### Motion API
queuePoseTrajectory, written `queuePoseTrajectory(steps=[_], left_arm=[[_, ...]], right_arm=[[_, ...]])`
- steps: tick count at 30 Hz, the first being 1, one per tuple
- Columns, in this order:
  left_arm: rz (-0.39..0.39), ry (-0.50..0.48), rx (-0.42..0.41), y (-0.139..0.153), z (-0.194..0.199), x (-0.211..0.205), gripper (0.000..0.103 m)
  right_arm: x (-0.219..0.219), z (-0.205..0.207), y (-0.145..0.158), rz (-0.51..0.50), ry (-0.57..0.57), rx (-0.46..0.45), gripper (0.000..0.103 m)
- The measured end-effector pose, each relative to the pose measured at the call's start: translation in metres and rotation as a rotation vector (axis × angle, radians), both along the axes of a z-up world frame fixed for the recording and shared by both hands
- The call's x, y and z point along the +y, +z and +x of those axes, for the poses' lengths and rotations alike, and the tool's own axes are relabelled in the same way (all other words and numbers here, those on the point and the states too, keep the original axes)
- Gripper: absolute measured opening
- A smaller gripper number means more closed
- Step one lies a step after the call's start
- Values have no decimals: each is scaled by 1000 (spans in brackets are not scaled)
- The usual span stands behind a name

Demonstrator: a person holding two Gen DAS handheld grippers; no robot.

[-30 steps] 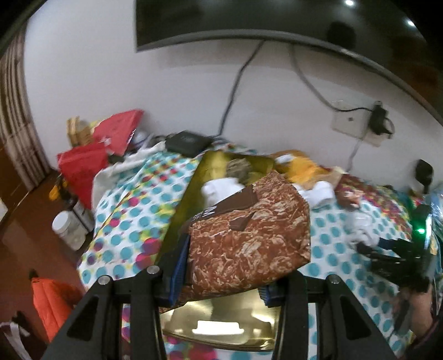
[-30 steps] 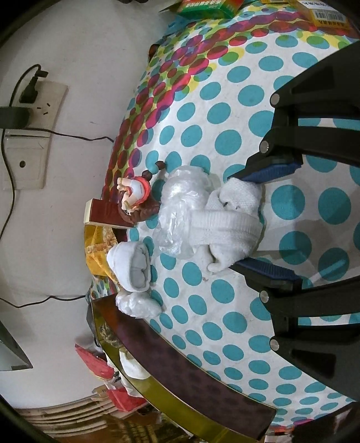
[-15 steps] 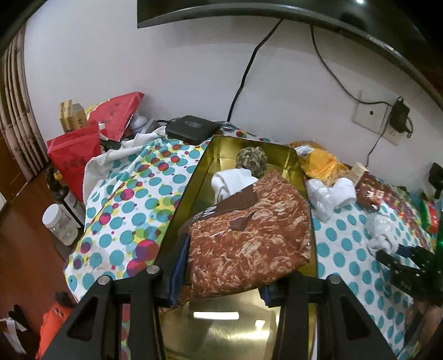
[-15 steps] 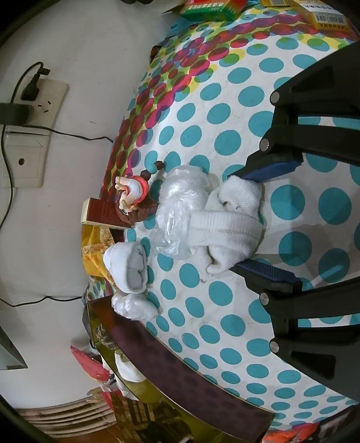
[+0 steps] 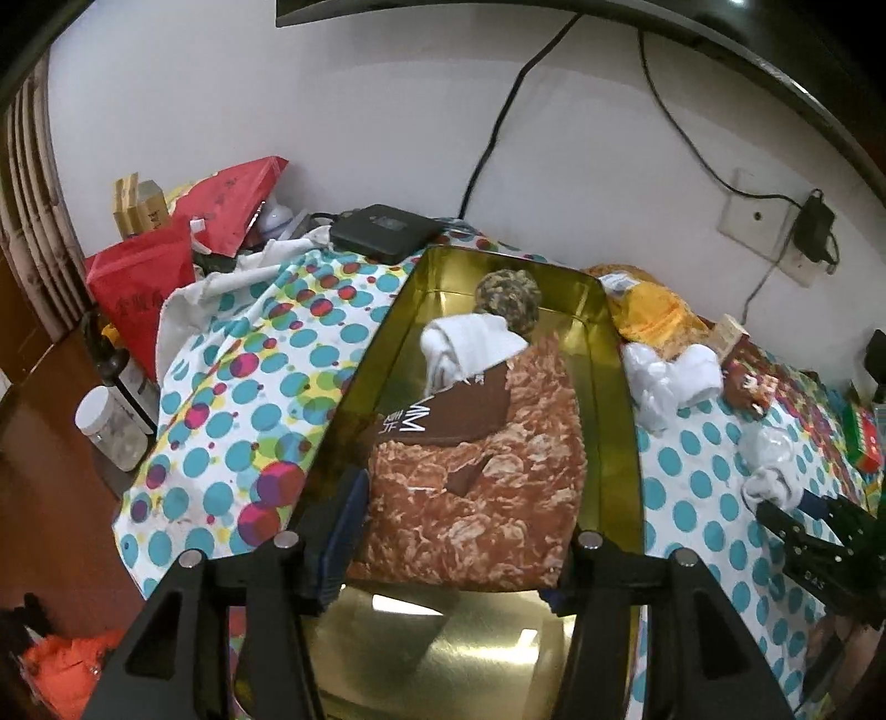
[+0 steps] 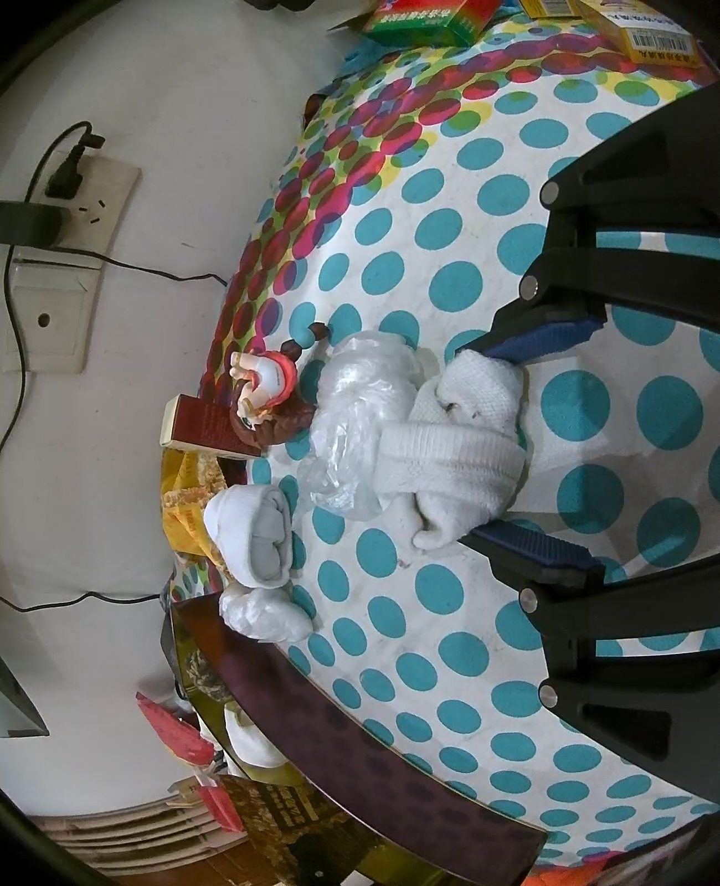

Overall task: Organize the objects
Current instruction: 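Lower the brown snack bag into the gold tray and open the left gripper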

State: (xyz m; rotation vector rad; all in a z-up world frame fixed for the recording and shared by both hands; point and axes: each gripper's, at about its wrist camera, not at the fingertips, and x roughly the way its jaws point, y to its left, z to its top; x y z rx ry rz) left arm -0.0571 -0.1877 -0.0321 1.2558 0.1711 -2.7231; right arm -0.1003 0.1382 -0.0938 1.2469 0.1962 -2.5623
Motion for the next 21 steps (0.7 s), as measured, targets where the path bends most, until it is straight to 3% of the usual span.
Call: queuePoseTrajectory(steps=[4,9,15,21], left_arm=[[16,-31,4,1,13,9,55],[38,-75,0,3,25,23,65],[30,-99,20,12,42,32,65],[80,-128,31,22,60,35,66]], right_arm=[[1,-1,0,0,0,-1,52],[0,-1,0,1,-1,0,52],[0,-1,-1,3,-4,0,53],[0,-1,-1,5,-5,0,53]])
